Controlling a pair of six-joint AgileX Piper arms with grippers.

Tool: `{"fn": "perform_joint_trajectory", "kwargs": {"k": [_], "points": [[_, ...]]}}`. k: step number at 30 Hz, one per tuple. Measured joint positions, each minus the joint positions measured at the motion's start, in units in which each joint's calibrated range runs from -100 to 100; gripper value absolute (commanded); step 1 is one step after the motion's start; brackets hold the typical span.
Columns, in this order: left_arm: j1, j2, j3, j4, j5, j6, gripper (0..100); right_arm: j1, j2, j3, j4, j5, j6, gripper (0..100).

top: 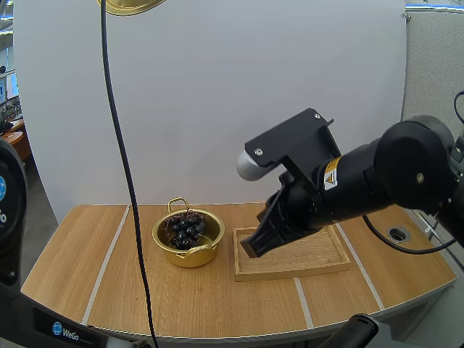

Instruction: Open the pot, put the grape inside, and close it

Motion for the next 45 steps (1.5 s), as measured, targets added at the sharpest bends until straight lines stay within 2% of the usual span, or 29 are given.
{"fn": "perform_joint_trajectory", "kwargs": {"k": [8,14,21,27,36,45], "points": [[0.0,0.0,0.0,0.0,0.0,0.0,0,-0.09,-0.13,0.0,-0.41,5.8,4.62,0],[0.0,0.0,0.0,0.0,0.0,0.0,0,-3.61,-2.97,0.0,0.48,5.92,5.26,0],[0.0,0.0,0.0,0.0,0.0,0.0,0,-8.15,-10.21,2.57,7.09,6.08,4.03,0],[0.0,0.0,0.0,0.0,0.0,0.0,0,-8.6,-16.58,7.94,13.79,6.44,-0.61,0],[0.0,0.0,0.0,0.0,0.0,0.0,0,-8.6,-19.11,8.51,14.16,4.23,-1.53,0],[0.0,0.0,0.0,0.0,0.0,0.0,0,-8.6,-19.11,11.49,9.49,0.03,-1.62,0]]}}
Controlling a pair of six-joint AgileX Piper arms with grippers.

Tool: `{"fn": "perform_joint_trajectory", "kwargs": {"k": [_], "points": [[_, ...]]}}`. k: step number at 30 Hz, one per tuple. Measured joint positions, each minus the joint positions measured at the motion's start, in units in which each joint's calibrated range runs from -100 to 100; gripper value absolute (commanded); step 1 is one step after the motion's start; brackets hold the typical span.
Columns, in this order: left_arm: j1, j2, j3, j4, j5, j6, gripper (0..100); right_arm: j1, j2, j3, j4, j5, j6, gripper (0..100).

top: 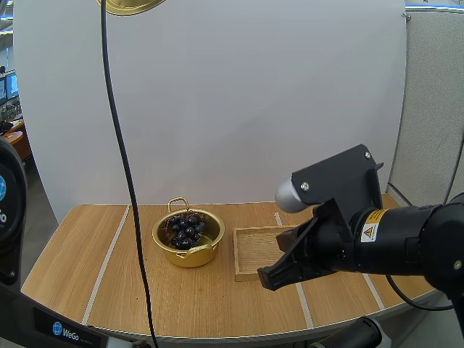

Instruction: Open the pot, put the grape inside, and close it

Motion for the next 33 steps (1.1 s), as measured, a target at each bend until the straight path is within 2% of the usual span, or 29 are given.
{"fn": "perform_joint_trajectory", "kwargs": {"k": [18,27,33], "points": [[0.0,0.0,0.0,0.0,0.0,0.0,0,0.0,0.0,1.61,-0.25,0.0,0.0,0],[0.0,0.0,0.0,0.0,0.0,0.0,0,0.0,0.0,1.61,-0.44,-11.47,0.0,0],[0.0,0.0,0.0,0.0,0.0,0.0,0,0.0,0.0,1.61,-0.44,-12.42,0.0,0]]}}
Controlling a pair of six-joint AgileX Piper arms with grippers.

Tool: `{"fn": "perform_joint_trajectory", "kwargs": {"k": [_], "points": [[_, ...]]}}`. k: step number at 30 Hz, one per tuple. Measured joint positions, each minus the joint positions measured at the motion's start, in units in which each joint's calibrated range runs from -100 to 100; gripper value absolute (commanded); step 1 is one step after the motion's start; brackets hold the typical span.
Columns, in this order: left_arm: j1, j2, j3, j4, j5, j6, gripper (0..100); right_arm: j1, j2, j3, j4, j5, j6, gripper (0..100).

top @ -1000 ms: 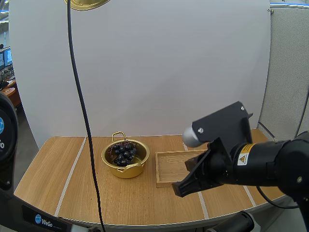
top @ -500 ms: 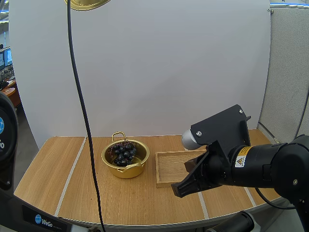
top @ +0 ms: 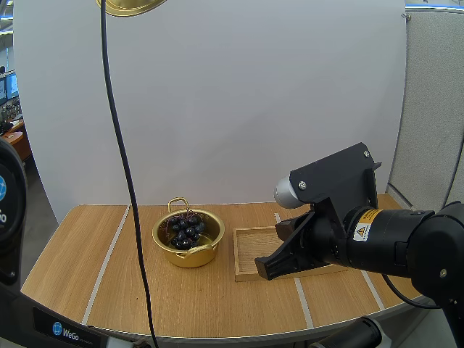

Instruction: Open the pot, put the grape inside, and close it

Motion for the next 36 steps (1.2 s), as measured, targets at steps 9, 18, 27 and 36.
{"fn": "perform_joint_trajectory", "kwargs": {"k": [9,18,27,36], "points": [[0.0,0.0,8.6,-0.77,0.0,-0.1,0,0.0,0.0,0.0,0.12,0.0,0.0,0],[0.0,0.12,24.98,-2.22,0.0,0.71,0,0.0,0.0,0.0,0.34,0.0,0.0,0],[0.0,0.37,42.79,-6.24,0.0,5.84,0,0.0,0.0,0.0,0.34,0.0,0.0,0],[0.0,1.08,54.35,-8.07,0.0,9.57,0,0.0,0.0,0.0,0.34,0.0,0.0,0]]}}
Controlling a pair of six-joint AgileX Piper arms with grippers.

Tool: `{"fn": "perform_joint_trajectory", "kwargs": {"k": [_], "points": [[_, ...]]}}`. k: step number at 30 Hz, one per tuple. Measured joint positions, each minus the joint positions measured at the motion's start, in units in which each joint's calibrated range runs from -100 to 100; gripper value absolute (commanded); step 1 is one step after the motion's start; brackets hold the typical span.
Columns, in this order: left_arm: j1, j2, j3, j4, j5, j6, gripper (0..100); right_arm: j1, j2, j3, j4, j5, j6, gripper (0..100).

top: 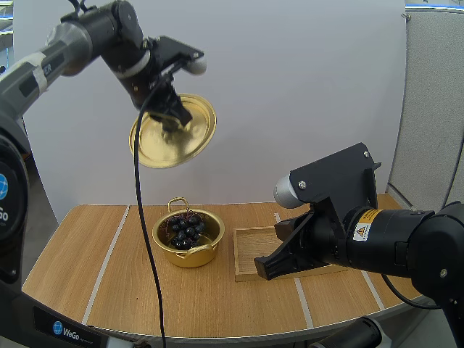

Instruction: Open the pot, put the grape inside, and close it

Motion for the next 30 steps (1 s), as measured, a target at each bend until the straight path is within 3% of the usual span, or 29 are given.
{"fn": "perform_joint_trajectory", "kwargs": {"k": [30], "points": [[0.0,24.09,3.83,-2.93,0.0,2.88,0,0.0,0.0,0.0,0.0,0.0,0.0,0]]}}
